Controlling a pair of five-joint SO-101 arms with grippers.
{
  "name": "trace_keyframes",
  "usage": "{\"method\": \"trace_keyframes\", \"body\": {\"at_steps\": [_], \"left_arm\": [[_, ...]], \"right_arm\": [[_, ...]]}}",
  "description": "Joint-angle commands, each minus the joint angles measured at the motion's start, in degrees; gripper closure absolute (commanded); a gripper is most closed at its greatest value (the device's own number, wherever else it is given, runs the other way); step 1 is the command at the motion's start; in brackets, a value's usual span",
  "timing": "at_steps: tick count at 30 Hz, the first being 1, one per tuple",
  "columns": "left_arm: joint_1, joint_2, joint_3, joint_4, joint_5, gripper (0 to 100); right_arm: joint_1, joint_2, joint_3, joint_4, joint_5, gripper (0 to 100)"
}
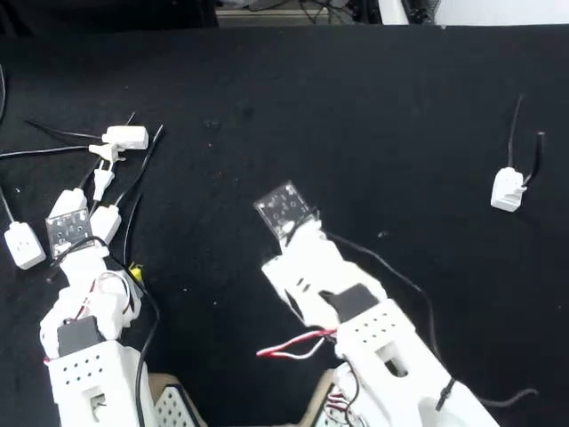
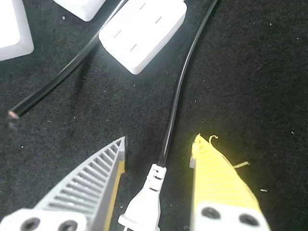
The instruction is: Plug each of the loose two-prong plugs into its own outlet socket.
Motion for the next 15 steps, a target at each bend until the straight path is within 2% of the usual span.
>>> {"method": "trace_keyframes", "body": {"at_steps": [1,5,11,15], "left_arm": [[-0.75,-0.44,-5.41,-1.85,-1.05,77],[-2.68,0.18,-9.89,-1.49,-6.86,77],[-12.26,0.7,-20.09,-1.67,-14.24,77],[-14.29,7.65,-25.54,-1.32,-18.55,77]], "right_arm": [[-0.7,-3.56,0.92,-2.2,-0.18,89.4],[-0.7,-4.35,1.01,-2.02,-0.18,89.4],[-0.7,-4.7,1.8,-2.37,-0.18,89.4],[-0.7,-4.7,1.8,-2.37,-0.09,89.4]]}}
